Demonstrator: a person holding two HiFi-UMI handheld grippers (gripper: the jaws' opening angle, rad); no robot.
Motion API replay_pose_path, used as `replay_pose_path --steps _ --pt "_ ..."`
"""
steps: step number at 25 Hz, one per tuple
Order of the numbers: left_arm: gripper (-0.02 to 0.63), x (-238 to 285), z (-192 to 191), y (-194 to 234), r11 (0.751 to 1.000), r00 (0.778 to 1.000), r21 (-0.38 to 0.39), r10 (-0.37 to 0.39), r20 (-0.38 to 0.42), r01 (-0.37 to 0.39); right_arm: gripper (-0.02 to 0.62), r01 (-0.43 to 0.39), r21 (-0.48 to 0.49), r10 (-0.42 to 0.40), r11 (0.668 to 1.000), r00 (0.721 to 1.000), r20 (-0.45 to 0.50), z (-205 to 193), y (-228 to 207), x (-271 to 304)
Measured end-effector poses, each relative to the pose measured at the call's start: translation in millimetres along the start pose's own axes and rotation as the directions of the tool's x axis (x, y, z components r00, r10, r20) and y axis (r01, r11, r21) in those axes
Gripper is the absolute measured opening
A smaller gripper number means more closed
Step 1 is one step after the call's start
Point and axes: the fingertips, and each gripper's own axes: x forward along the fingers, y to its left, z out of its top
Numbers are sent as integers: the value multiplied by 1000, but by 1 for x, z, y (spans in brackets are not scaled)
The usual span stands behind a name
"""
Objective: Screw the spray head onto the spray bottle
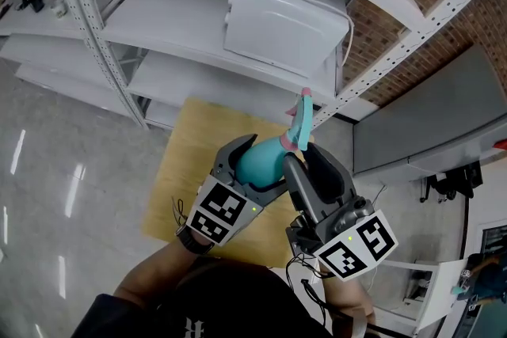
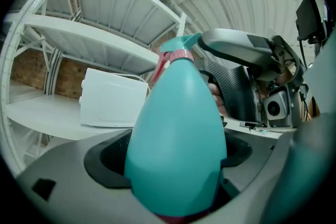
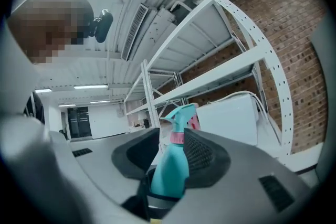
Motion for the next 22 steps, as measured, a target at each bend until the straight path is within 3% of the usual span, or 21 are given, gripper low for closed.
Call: replay_pose_path --steps 7,10,12,14,16,18,19,22 --pt "457 -1 4 0 1000 999 -13 -18 32 18 129 -16 -50 16 999 1000 -19 -2 13 1" --pt "457 -4 7 -4 998 997 -21 -59 47 60 129 -51 -54 52 997 998 17 10 17 -9" --pt "457 -8 9 -11 993 992 -20 -117 55 118 129 -95 -52 99 994 992 75 26 8 -23" --pt "457 -15 12 -19 980 979 -20 -194 60 196 129 -210 -7 209 978 971 111 37 -10 -33" --pt "457 -24 15 -30 960 959 -17 -278 61 280 140 -388 88 378 917 919 112 37 -26 -33" --pt "457 -30 18 -42 939 938 5 -343 55 343 213 -539 169 530 825 842 97 33 -32 -26" --pt "457 -32 19 -47 931 930 22 -364 53 363 257 -595 196 590 780 802 89 31 -32 -21" --pt "457 -33 24 -60 914 913 60 -404 52 401 298 -727 246 735 641 674 78 29 -17 -13"
